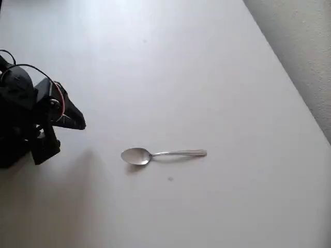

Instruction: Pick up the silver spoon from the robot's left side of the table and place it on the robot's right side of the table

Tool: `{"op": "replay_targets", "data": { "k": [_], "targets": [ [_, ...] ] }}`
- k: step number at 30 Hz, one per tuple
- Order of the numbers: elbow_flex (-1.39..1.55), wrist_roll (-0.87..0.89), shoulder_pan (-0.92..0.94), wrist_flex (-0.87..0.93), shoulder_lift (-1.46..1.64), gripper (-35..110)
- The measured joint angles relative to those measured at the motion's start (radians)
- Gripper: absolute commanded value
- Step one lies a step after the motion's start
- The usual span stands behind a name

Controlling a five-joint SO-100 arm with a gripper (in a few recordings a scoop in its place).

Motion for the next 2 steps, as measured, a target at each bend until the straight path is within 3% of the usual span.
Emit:
{"op": "replay_targets", "data": {
  "k": [2],
  "targets": [
    [0.0, 0.0, 0.0, 0.0, 0.0, 1]
  ]
}}
